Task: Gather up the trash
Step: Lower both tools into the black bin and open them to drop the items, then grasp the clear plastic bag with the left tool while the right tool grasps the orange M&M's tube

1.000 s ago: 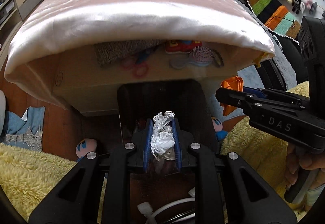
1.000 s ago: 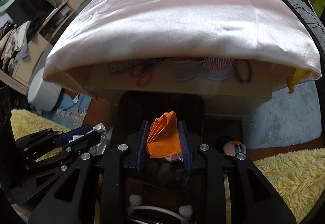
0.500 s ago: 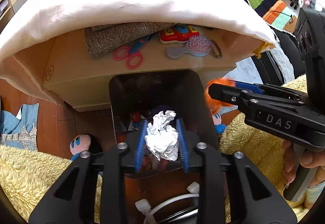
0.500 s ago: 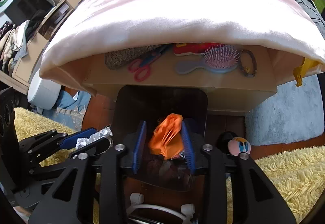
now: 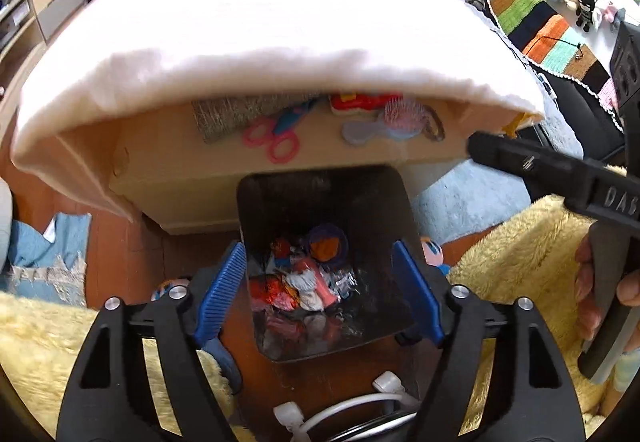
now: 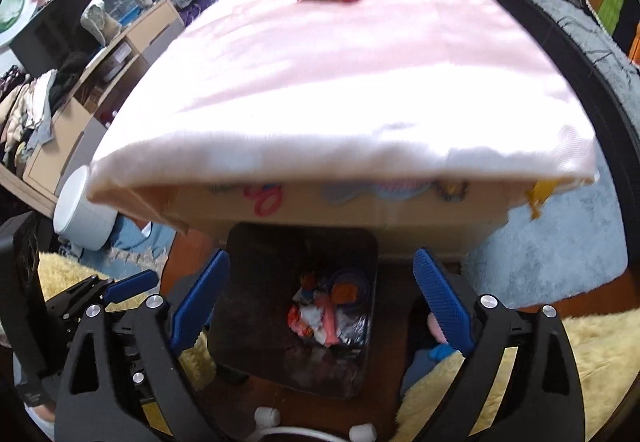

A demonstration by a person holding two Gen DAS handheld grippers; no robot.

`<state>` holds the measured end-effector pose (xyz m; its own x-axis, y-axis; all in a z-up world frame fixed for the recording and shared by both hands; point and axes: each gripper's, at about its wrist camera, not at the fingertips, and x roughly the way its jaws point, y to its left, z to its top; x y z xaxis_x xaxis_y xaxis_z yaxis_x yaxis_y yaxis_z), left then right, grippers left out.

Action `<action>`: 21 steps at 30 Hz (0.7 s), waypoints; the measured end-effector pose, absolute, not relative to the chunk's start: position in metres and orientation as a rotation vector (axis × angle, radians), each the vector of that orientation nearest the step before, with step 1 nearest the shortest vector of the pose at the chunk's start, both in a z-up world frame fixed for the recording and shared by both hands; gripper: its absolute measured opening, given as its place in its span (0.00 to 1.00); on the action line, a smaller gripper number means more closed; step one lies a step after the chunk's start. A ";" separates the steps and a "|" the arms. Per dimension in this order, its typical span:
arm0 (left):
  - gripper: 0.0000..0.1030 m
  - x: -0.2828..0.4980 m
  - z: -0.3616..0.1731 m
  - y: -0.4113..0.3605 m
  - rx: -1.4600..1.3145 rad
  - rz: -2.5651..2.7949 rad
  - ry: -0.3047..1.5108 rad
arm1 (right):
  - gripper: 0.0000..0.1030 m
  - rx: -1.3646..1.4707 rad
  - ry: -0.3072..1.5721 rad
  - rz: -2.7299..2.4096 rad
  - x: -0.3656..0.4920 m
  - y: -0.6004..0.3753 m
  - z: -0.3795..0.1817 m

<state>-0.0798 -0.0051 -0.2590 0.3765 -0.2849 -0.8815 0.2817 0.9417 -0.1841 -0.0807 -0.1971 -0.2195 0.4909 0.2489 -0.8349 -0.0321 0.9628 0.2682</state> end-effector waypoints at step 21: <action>0.81 0.056 -0.157 0.019 0.060 -0.214 0.994 | 0.93 0.144 0.893 0.153 0.039 -0.226 -0.150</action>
<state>0.0557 0.0189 -0.1573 0.5264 -0.1517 -0.8366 0.2060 0.9774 -0.0476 0.0392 -0.2265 -0.1497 0.6177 0.1923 -0.7625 -0.0722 0.9794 0.1886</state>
